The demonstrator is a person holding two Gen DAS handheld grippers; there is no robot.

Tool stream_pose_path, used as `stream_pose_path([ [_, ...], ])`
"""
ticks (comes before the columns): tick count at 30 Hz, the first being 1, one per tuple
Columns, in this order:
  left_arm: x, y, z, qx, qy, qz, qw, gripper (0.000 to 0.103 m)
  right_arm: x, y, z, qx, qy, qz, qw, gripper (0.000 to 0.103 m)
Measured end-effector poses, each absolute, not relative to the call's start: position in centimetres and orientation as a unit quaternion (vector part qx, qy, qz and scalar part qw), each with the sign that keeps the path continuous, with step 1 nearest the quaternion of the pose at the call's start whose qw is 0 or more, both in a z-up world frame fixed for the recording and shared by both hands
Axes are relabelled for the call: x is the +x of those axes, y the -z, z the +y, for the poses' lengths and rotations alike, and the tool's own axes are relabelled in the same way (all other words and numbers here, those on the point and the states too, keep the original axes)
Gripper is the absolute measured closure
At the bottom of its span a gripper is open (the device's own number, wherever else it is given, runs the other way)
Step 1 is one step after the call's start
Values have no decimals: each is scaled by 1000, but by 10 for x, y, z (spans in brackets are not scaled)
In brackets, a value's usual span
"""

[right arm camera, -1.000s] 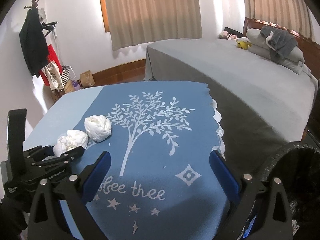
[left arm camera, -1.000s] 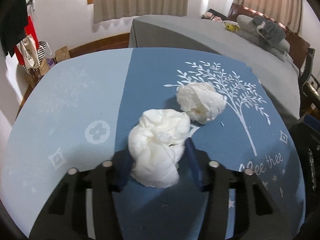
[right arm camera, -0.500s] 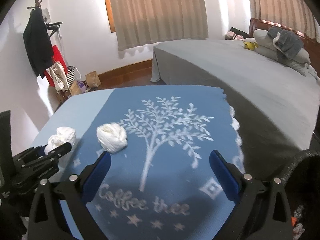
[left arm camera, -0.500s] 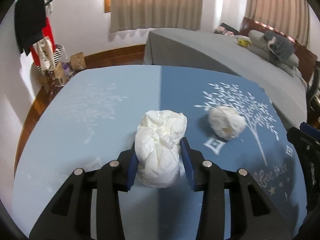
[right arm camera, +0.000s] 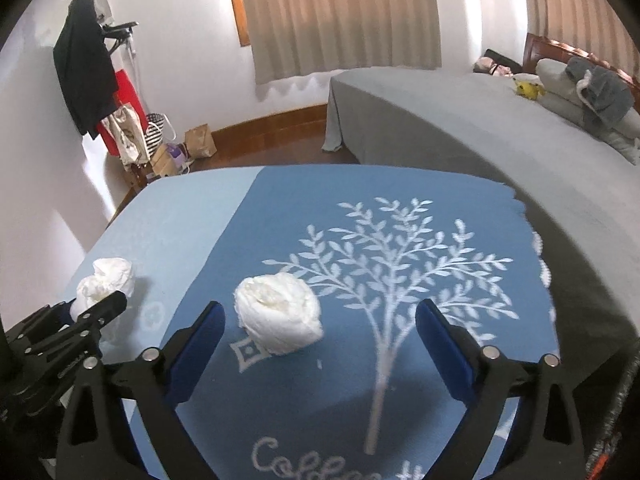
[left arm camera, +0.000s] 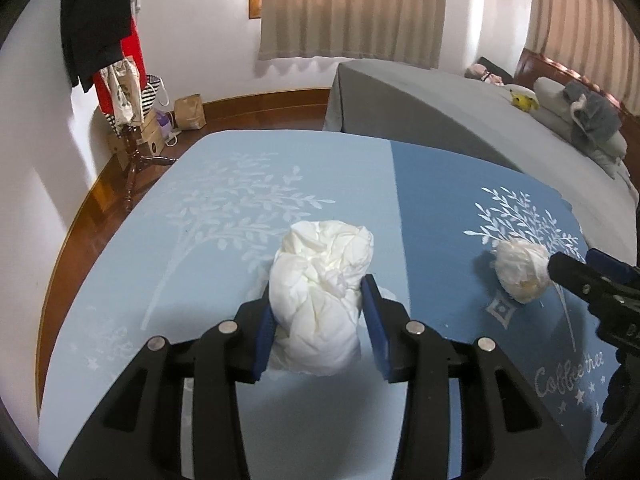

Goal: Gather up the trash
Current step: 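Close the right tool on the other white tissue while the left tool holds its tissue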

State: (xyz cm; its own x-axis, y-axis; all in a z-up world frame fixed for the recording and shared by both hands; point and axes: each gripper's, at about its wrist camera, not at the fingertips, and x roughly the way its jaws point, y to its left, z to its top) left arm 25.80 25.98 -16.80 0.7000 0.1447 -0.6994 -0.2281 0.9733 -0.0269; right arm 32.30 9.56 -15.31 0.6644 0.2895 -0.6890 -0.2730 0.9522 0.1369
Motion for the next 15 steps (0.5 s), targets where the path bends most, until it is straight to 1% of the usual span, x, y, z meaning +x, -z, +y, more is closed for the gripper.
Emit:
stream_pose_path([
  [2,258,168,262,-54,-104,373,920,64,326,155,102,6,-159,383,910,13],
  [8,259,169,265,-55,-105,373,920,63,334,169,112,1,-164,404,900,27],
  [9,259,169,266,-55,-105,373,920,62,335,172,112,1,-165,409,898,32],
  [10,259,170,267,-55,-105,374,920,62,336,174,113,-1,-167,412,896,38],
  [11,259,170,267,-54,-106,375,919,62,336,175,114,-3,-169,416,893,42],
  [13,258,171,267,-52,-106,375,919,62,337,179,117,-3,-181,424,887,54],
  [15,257,171,267,-52,-104,375,920,62,335,180,119,-2,-191,426,884,59],
])
